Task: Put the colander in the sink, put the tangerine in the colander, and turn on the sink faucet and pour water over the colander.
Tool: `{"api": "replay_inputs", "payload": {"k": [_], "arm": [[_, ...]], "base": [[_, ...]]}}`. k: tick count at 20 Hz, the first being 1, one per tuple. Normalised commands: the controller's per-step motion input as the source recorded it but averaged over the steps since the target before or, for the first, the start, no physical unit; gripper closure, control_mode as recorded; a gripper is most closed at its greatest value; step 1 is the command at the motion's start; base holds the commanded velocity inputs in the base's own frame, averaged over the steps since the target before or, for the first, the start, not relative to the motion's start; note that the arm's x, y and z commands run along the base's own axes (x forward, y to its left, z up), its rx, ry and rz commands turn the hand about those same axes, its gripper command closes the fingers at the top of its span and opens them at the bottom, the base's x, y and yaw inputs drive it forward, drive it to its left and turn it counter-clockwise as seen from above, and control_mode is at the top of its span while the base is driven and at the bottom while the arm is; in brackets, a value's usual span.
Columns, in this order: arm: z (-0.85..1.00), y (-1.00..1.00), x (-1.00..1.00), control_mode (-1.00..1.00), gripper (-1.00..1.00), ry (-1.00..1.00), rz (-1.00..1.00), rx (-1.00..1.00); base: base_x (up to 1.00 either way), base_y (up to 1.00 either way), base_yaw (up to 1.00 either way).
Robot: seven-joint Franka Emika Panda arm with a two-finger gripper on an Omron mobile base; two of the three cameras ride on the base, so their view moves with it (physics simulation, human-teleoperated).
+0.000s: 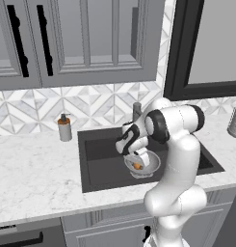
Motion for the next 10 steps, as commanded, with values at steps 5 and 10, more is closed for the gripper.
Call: {"api": "replay_inputs", "payload": {"k": [5,10], "arm": [[-0.24,0.00,0.11,-1.00,1.00,-0.03,0.01,0.00],[-0.08,0.00,0.24,-1.00,-1.00,-0.05,0.02,0.00]], "base": [[0.00,0.00,0.00],[0.00,0.00,0.00]]}}
